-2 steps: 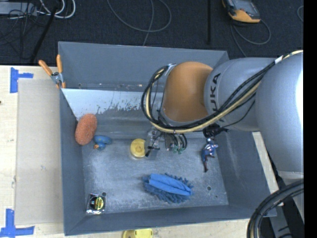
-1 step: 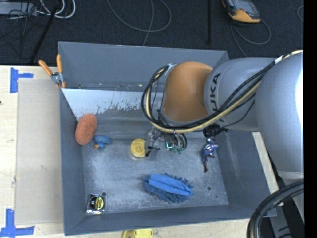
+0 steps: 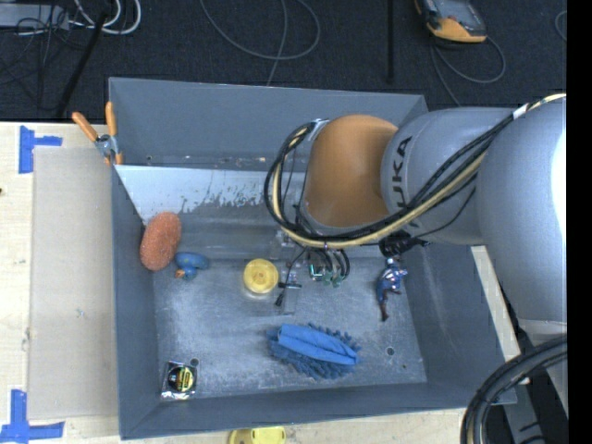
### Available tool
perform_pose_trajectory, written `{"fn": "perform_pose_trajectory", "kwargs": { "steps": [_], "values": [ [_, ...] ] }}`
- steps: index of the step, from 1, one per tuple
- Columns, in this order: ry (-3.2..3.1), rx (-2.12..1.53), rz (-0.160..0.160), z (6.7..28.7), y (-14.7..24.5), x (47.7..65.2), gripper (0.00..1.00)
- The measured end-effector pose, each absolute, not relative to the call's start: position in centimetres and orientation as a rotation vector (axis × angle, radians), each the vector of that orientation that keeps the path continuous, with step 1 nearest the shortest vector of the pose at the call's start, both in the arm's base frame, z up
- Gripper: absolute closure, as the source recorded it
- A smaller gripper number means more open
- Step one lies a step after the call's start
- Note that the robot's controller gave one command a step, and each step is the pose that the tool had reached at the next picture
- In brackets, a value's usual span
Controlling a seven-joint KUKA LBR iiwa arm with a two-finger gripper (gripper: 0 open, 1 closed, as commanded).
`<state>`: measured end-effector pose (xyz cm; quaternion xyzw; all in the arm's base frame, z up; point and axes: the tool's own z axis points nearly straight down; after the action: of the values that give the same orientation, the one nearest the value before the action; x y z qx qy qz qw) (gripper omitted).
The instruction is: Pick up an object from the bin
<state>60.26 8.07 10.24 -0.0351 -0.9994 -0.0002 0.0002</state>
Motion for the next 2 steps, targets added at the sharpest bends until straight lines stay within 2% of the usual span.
{"fn": "perform_pose_trajectory", "kwargs": {
  "steps": [1,2],
  "values": [
    [-3.139,-0.155,0.001,8.1,10.8,57.7,0.0],
    [-3.137,-0.239,-0.001,7.1,8.3,59.8,1.0]
  ]
}}
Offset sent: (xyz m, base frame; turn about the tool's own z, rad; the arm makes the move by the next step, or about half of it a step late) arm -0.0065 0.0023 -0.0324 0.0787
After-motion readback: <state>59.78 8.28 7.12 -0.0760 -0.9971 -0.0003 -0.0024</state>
